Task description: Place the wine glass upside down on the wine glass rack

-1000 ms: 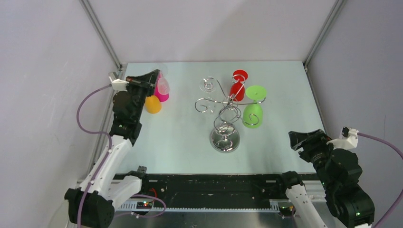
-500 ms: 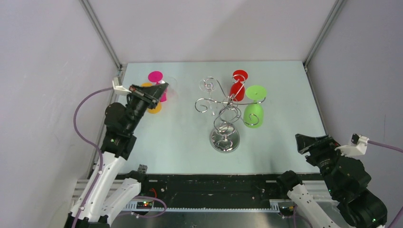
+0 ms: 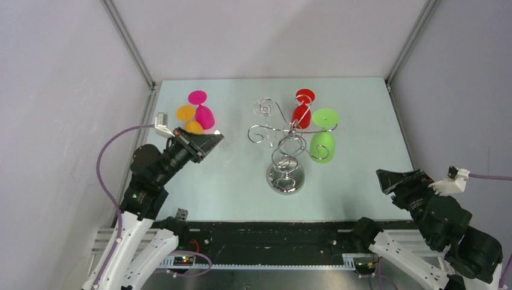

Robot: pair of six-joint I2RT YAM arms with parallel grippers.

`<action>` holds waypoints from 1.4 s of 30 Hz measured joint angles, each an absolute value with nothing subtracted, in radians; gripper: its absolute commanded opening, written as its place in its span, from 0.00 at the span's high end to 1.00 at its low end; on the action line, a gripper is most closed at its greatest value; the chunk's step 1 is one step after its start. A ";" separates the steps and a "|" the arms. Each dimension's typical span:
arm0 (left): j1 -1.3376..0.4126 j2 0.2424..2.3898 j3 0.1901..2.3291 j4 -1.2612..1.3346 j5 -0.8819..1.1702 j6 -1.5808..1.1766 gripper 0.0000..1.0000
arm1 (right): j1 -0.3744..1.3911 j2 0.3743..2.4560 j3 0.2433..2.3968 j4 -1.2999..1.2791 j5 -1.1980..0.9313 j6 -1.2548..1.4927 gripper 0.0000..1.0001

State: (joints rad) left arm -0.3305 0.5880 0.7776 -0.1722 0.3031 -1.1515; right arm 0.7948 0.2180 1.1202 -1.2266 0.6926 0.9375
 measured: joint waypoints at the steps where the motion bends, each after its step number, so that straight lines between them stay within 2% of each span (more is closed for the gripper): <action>1: -0.342 0.590 0.777 -0.183 0.313 -1.151 1.00 | 0.808 0.224 1.120 -1.229 0.704 0.947 0.32; 13: -0.537 0.595 0.772 -0.229 0.356 -1.145 1.00 | 0.843 0.239 1.120 -1.246 0.763 1.000 0.32; 22: -0.661 0.706 0.885 -0.235 0.377 -1.110 1.00 | 0.843 0.270 1.119 -1.245 0.763 1.013 0.32; 30: -0.689 0.847 1.014 -0.238 0.375 -1.045 1.00 | 0.843 0.270 1.092 -1.242 0.762 1.021 0.32; 42: -0.709 1.004 1.076 -0.192 0.381 -1.010 1.00 | 0.846 0.270 1.090 -1.237 0.762 1.021 0.32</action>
State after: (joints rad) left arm -0.7090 1.0039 1.0760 -0.1925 0.3805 -1.0100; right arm 0.8463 0.2703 1.0904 -1.2366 0.7620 1.0214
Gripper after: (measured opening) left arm 0.014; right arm 0.684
